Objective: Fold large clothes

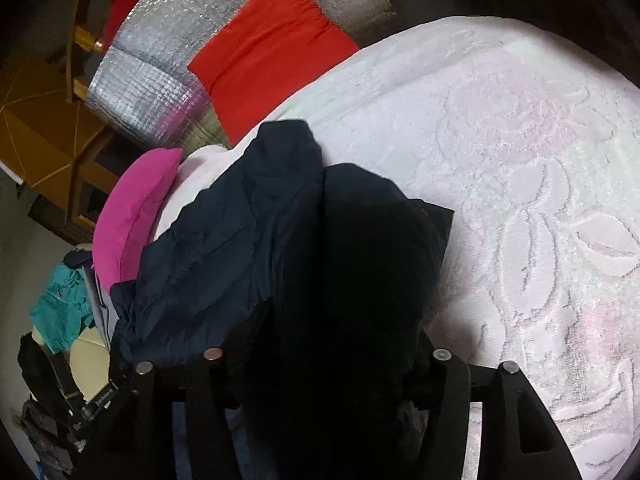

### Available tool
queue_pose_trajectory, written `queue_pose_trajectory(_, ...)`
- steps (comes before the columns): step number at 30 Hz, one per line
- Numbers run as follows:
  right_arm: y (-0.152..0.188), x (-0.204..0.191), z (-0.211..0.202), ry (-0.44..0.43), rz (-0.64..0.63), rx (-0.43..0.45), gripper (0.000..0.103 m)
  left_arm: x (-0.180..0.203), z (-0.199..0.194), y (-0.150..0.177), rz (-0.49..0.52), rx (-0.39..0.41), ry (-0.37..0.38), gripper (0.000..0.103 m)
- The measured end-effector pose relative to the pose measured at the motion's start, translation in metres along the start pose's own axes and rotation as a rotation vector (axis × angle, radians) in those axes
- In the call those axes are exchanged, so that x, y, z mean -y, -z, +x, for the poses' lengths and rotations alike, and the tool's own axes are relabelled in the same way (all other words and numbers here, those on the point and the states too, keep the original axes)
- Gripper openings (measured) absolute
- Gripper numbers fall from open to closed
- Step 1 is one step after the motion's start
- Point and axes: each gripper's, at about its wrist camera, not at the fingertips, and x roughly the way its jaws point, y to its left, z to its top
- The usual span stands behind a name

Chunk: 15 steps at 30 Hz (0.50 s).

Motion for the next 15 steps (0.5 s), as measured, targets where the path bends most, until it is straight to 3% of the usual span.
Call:
queue_pose_trajectory(2,-0.002,0.005,-0.001,0.013,0.017,0.008,0.073,0.001,0.000,0.001,0.001,-0.002,-0.001,0.074)
queue_pose_trajectory(7,0.002,0.020,0.013,-0.015,0.071,-0.036,0.077,0.003,0.002,0.001,0.008,-0.002,-0.008,0.074)
queue_pose_trajectory(13,0.007,0.003,0.009,-0.072,0.010,0.003,0.041,0.008,0.000,0.001,0.005,-0.004,-0.021,0.074)
queue_pose_trajectory(15,0.009,-0.012,0.000,-0.055,-0.055,0.047,0.039,0.010,-0.001,0.000,0.002,-0.007,-0.023,0.074)
